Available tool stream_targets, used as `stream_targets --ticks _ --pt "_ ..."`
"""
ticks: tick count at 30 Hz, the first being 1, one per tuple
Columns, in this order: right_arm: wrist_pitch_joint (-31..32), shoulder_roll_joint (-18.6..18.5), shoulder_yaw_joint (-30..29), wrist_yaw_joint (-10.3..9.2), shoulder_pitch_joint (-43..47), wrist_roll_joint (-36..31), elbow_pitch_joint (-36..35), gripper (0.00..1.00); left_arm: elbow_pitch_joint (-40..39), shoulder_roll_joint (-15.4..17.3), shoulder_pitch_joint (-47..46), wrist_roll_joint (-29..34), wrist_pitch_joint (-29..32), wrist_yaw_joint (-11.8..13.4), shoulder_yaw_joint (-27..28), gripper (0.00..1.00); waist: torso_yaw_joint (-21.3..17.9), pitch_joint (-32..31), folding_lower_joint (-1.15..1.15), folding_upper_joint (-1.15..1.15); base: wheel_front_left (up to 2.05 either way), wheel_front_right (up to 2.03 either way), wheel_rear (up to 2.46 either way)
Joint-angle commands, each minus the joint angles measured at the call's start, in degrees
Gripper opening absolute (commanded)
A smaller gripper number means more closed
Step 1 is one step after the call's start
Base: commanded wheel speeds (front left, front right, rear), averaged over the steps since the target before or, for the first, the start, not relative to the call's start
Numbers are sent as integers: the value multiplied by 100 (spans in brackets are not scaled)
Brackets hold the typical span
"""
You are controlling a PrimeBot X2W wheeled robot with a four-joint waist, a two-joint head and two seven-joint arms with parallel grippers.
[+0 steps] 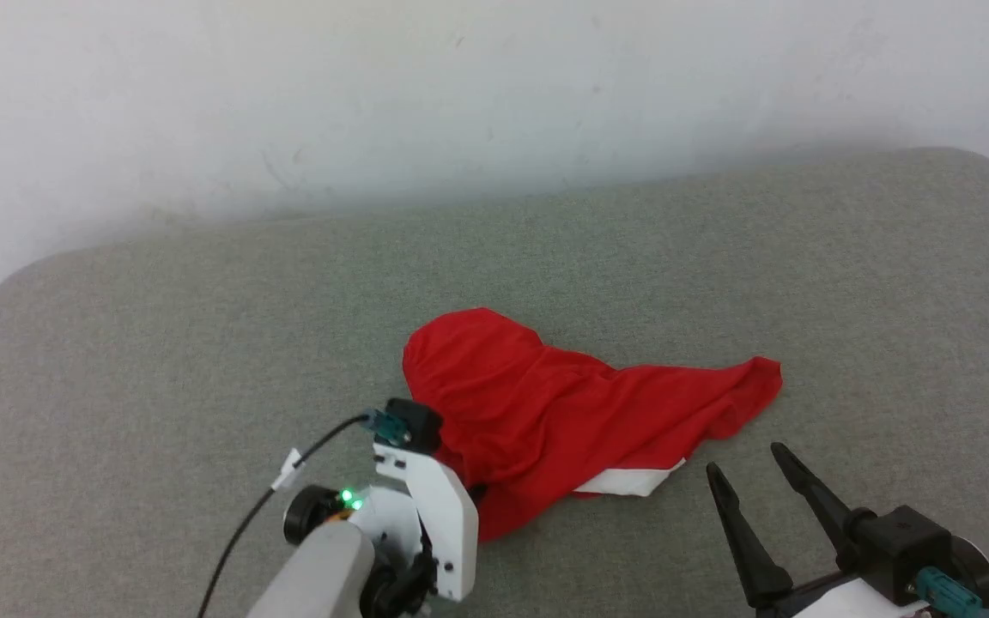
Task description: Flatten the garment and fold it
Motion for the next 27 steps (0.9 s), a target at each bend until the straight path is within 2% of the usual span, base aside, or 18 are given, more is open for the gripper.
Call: stream_targets --ticks 1,6,11,17,22,23,24,25,26,27 --pt "-41 36 -2 -4 -89 31 37 100 -49 52 -190 -62 -198 -37 35 0 -12 -6 0 0 0 0 0" --pt "2 58 30 -4 -95 84 80 100 -163 27 -441 -211 -737 -29 235 0 -65 -10 0 0 0 0 0" --pt "44 26 89 -4 -194 135 53 100 -46 47 -847 -309 -1173 128 573 0 -240 181 0 0 0 0 0" --pt "47 3 142 -4 -374 182 136 100 734 244 -1478 -462 -1372 303 995 0 -540 508 0 0 0 0 0" --pt "-29 5 148 -4 -473 235 269 100 1504 333 -1793 -634 -1464 285 1191 0 -655 669 0 0 0 0 0" --pt "-46 7 147 -4 -485 238 292 100 1614 330 -1823 -669 -1506 268 1216 32 -658 678 0 0 0 0 0" --pt "-46 7 147 -4 -485 238 292 100 1614 330 -1823 -669 -1506 268 1216 32 -658 678 0 0 0 0 0" --pt "-59 11 145 -4 -492 239 314 100 1696 329 -1839 -692 -1588 263 1244 87 -655 678 0 0 0 0 0" --pt "-69 16 139 -4 -495 236 335 100 1756 318 -1831 -724 -1684 254 1277 100 -644 668 0 0 0 0 0" --pt "-75 25 133 -4 -497 230 352 100 1789 319 -1801 -730 -1816 255 1300 100 -628 650 0 0 0 0 0"
